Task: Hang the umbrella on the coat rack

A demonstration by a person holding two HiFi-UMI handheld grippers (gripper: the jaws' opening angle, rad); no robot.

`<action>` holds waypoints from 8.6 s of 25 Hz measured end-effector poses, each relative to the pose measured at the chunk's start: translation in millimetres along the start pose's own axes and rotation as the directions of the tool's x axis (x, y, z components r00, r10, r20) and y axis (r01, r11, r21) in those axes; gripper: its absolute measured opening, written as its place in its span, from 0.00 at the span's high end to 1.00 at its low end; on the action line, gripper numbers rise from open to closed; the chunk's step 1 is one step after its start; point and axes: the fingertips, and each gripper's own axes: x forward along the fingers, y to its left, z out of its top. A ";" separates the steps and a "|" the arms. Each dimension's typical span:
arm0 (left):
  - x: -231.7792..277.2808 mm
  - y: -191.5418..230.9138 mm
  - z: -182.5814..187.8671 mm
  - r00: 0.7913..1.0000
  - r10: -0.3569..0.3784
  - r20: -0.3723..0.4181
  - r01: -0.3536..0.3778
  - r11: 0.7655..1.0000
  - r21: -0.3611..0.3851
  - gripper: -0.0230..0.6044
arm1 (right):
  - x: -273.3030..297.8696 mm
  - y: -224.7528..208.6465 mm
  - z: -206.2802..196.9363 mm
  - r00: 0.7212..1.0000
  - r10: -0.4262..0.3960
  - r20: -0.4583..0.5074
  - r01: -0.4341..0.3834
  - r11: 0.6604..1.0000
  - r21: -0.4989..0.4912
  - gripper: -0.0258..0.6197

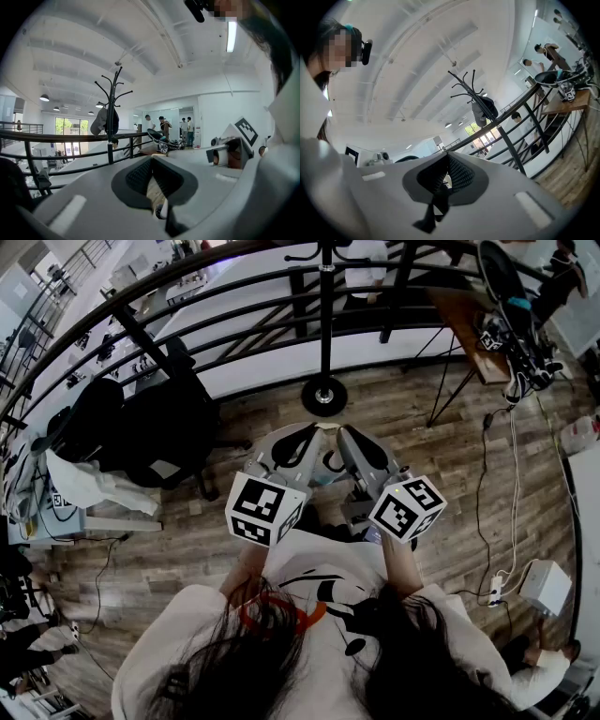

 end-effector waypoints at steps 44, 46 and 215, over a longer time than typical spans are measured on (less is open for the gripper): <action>124.8 167.2 27.0 0.995 -0.101 -0.009 0.101 0.993 -0.056 0.96 | 187.8 -93.6 45.5 0.999 -0.045 -0.008 0.044 0.998 -0.046 0.93; 131.9 184.9 30.8 0.993 -0.116 -0.008 0.115 0.992 -0.058 0.96 | 208.0 -98.2 49.7 0.998 -0.057 -0.008 0.056 0.997 -0.048 0.93; 201.0 278.2 42.4 0.939 -0.344 0.029 0.345 0.938 -0.039 0.91 | 304.9 -127.1 84.2 0.971 -0.237 -0.003 0.230 0.944 -0.235 0.93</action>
